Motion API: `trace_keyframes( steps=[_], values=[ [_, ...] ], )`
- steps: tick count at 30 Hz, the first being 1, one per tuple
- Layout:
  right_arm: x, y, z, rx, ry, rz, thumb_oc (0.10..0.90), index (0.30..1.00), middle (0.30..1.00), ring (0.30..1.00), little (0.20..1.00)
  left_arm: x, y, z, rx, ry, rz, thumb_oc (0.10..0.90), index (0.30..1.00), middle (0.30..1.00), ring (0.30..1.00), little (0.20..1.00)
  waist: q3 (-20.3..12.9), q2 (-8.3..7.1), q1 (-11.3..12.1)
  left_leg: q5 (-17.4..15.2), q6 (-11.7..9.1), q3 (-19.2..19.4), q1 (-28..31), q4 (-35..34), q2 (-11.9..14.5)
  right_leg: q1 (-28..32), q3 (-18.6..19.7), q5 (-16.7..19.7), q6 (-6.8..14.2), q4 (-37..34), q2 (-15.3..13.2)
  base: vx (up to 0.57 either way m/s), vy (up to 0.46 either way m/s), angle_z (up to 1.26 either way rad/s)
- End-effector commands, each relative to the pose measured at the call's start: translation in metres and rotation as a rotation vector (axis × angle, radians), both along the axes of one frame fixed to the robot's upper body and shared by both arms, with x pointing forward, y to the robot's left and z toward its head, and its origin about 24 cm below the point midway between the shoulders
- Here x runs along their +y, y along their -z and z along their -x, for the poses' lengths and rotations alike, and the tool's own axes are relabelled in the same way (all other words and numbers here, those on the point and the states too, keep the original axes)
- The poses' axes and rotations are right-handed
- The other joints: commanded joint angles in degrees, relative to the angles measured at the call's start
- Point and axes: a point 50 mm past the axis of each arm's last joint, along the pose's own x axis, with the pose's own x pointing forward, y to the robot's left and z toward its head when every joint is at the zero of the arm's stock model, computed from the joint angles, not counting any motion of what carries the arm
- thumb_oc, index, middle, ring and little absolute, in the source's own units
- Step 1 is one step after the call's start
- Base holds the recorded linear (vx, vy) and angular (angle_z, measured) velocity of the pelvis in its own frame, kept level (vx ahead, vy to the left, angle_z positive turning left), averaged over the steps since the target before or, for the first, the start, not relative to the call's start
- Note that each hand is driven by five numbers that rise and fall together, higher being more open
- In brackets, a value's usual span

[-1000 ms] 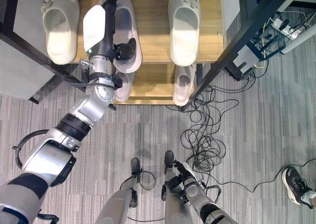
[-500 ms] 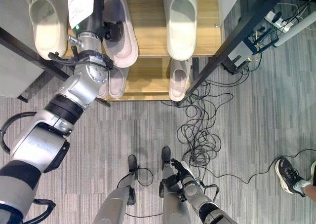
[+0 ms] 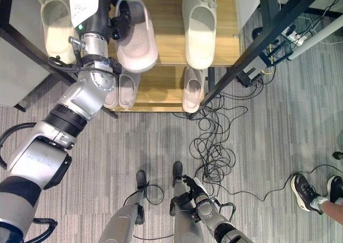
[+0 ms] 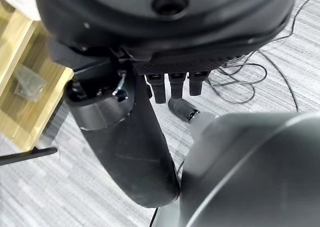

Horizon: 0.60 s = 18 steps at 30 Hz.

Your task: Arrange the slippers neatly on the shoe rack.

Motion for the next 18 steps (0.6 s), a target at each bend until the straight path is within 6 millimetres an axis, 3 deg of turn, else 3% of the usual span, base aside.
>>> trace_keyframes(
  steps=[1, 4, 8, 10, 11, 12, 13, 14, 16, 17, 18],
  values=[
    [-0.011, -0.009, -0.007, -0.069, 0.067, -0.029, 0.800, 0.900, 0.900, 0.900, 0.900, -0.024, -0.054, 0.038, -0.323, 0.135, -0.017, 0.400, 0.300, 0.300, 0.300, 0.300, 1.68, 5.87, 2.17, -4.36, -0.67, -2.74, 1.59, -0.71, 0.32, 7.81, -1.71, -12.43, 2.32, 2.48, 2.77, 0.00, 0.000, 0.00],
    [-0.013, -0.008, -0.005, -0.066, 0.083, -0.028, 0.800, 0.900, 0.900, 0.900, 0.900, -0.026, -0.044, 0.045, -0.331, 0.184, 0.000, 0.400, 0.300, 0.300, 0.300, 0.300, 1.47, 5.96, 2.57, -4.58, -0.59, -3.08, 2.04, -0.45, 0.19, 8.27, -1.79, -12.67, 2.22, 2.79, 2.69, 0.00, 0.000, 0.00],
    [-0.019, -0.002, 0.005, -0.045, 0.135, -0.027, 0.800, 0.900, 0.900, 0.900, 0.900, -0.025, -0.006, 0.072, -0.315, 0.340, 0.024, 0.400, 0.300, 0.300, 0.300, 0.300, 0.23, 6.31, 4.02, -5.17, -0.34, -3.77, 4.53, -0.43, -0.25, 9.99, -2.51, -13.80, 1.99, 4.17, 2.32, 0.01, -0.005, -0.03],
    [-0.021, 0.001, 0.009, -0.032, 0.149, -0.024, 0.800, 0.900, 0.900, 0.900, 0.900, -0.024, 0.003, 0.079, -0.306, 0.370, 0.015, 0.400, 0.300, 0.300, 0.300, 0.300, -0.16, 6.38, 4.38, -5.34, -0.28, -3.92, 5.37, -0.53, -0.41, 10.65, -2.78, -13.98, 1.96, 4.42, 2.17, 0.03, -0.005, 0.02],
    [-0.026, 0.006, 0.019, -0.011, 0.177, -0.026, 0.800, 0.900, 0.900, 0.900, 0.900, -0.020, 0.024, 0.093, -0.254, 0.475, 0.027, 0.400, 0.300, 0.300, 0.300, 0.300, -1.39, 6.35, 5.04, -5.48, -0.17, -4.36, 7.04, -0.59, -0.83, 12.14, -3.02, -14.36, 1.86, 4.81, 2.09, 0.05, -0.005, 0.08],
    [-0.026, 0.007, 0.021, -0.006, 0.175, -0.025, 0.800, 0.900, 0.900, 0.900, 0.900, -0.019, 0.026, 0.094, -0.248, 0.474, 0.028, 0.400, 0.300, 0.300, 0.300, 0.300, -1.50, 6.36, 4.87, -5.48, -0.17, -4.41, 7.30, -0.70, -0.85, 12.39, -3.07, -14.41, 1.86, 4.75, 2.08, 0.09, -0.024, 0.17],
    [-0.030, 0.012, 0.031, 0.026, 0.208, -0.026, 0.800, 0.900, 0.900, 0.900, 0.900, -0.013, 0.048, 0.101, -0.171, 0.521, 0.052, 0.400, 0.300, 0.300, 0.300, 0.300, -2.71, 6.19, 5.74, -5.82, -0.08, -4.90, 8.73, -0.49, -1.12, 13.97, -3.68, -14.78, 1.71, 4.76, 1.96, 0.04, -0.019, 0.22],
    [-0.029, 0.013, 0.032, 0.029, 0.207, -0.026, 0.800, 0.900, 0.900, 0.900, 0.900, -0.013, 0.049, 0.102, -0.168, 0.521, 0.052, 0.400, 0.300, 0.300, 0.300, 0.300, -2.77, 6.17, 5.67, -5.84, -0.08, -4.94, 8.91, -0.54, -1.13, 14.17, -3.73, -14.79, 1.71, 4.68, 1.96, 0.07, -0.057, 0.31],
    [-0.032, 0.022, 0.049, 0.082, 0.229, -0.015, 0.800, 0.900, 0.900, 0.900, 0.900, 0.001, 0.083, 0.113, -0.036, 0.554, 0.120, 0.400, 0.300, 0.300, 0.300, 0.300, -4.59, 5.63, 6.88, -6.25, 0.00, -5.77, 11.14, -0.29, -1.18, 16.84, -4.83, -15.41, 1.53, 4.31, 1.87, 0.05, -0.054, 0.37],
    [-0.032, 0.022, 0.049, 0.082, 0.229, -0.015, 0.800, 0.900, 0.900, 0.900, 0.900, 0.001, 0.083, 0.113, -0.035, 0.554, 0.120, 0.400, 0.300, 0.300, 0.300, 0.300, -4.59, 5.63, 6.85, -6.24, 0.00, -5.79, 11.17, -0.31, -1.19, 16.89, -4.84, -15.41, 1.53, 4.29, 1.87, 0.03, -0.041, 0.32],
    [-0.034, 0.023, 0.052, 0.086, 0.244, -0.023, 0.800, 0.900, 0.900, 0.900, 0.900, 0.011, 0.108, 0.123, 0.066, 0.555, 0.114, 0.400, 0.300, 0.300, 0.300, 0.300, -5.91, 5.16, 7.83, -6.55, -0.05, -6.28, 12.11, 0.23, -1.10, 18.23, -5.03, -15.81, 1.44, 4.19, 1.95, 0.03, -0.035, 0.15]
  ],
)
